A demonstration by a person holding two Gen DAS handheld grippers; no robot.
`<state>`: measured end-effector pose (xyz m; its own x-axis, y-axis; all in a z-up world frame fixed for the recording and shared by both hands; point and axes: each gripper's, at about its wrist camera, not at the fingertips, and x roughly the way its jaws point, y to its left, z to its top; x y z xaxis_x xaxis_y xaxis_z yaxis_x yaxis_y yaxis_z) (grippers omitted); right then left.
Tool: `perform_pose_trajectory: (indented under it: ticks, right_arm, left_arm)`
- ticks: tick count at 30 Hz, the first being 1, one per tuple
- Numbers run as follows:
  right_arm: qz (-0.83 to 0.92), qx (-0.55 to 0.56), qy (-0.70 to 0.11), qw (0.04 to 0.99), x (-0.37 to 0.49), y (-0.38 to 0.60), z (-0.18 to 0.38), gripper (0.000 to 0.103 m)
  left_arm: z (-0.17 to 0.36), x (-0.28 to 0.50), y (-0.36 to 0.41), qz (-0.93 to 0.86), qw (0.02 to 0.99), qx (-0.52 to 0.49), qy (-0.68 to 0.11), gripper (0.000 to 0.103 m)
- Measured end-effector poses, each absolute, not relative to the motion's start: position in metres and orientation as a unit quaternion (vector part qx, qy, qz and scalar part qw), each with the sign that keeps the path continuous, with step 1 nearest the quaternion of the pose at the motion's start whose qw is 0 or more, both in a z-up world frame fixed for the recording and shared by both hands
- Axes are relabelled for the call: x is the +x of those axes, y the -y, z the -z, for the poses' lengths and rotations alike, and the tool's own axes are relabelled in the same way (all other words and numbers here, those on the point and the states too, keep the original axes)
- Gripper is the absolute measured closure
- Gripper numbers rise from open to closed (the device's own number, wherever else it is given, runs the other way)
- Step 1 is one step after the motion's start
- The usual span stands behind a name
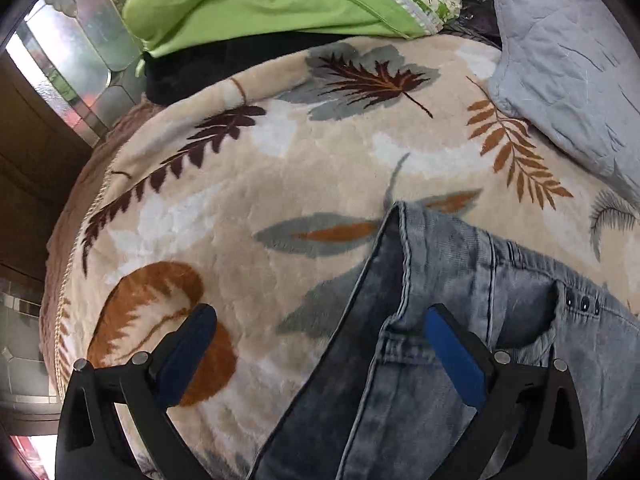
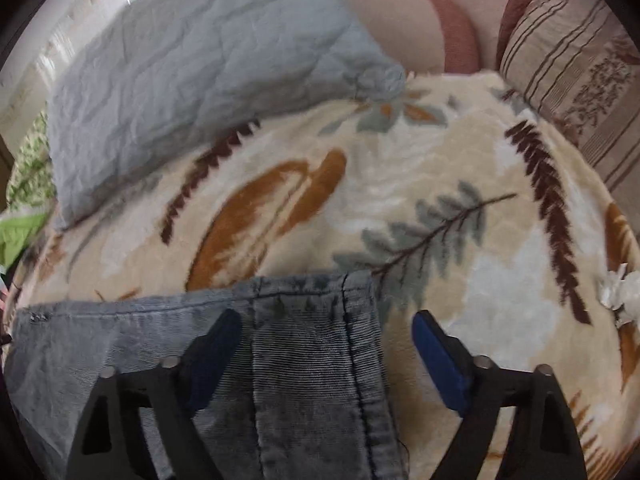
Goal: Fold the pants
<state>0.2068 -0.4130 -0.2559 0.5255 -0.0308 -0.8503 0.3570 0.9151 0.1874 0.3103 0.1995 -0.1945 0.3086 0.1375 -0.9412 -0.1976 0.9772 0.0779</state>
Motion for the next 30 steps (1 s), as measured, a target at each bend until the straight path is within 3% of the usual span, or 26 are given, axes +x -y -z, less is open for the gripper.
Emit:
perform_pose_trajectory:
  ticks: [3,5,10,11,12,15,19,30]
  right_arm:
    - [0.115,0.163,-0.469,0.860,0.207,0.410,0.257,0.025]
    - [0.108,0.163,-0.465,0.863,0.207,0.409,0.256,0.034]
    - [0.112,0.144,-0.449,0.875,0.207,0.403,0.253,0.063]
    - [0.114,0.143,-0.446,0.876,0.207,0.403,0.252,0.065]
    - [0.114,0.142,-0.442,0.878,0.205,0.403,0.251,0.067]
    - [0.115,0.129,-0.433,0.885,0.202,0.402,0.247,0.080]
    - [0.113,0.129,-0.414,0.894,0.195,0.399,0.237,0.088]
    - [0.098,0.165,-0.354,0.915,0.148,0.395,0.197,0.091]
  left_arm:
    - [0.203,0.327,-0.196,-0.091,0.801,-0.034,-0.590,0.000]
    - [0.208,0.334,-0.195,-0.085,0.800,-0.041,-0.593,0.004]
    - [0.216,0.354,-0.188,-0.055,0.797,-0.092,-0.594,0.042]
    - [0.215,0.357,-0.184,-0.054,0.800,-0.090,-0.590,0.045]
    - [0.213,0.358,-0.180,-0.048,0.804,-0.089,-0.586,0.057]
    - [0.212,0.357,-0.169,-0.028,0.811,-0.084,-0.578,0.080]
    - [0.204,0.345,-0.166,-0.024,0.821,-0.087,-0.564,0.087]
    - [0.124,0.294,-0.171,0.023,0.860,-0.115,-0.496,0.088]
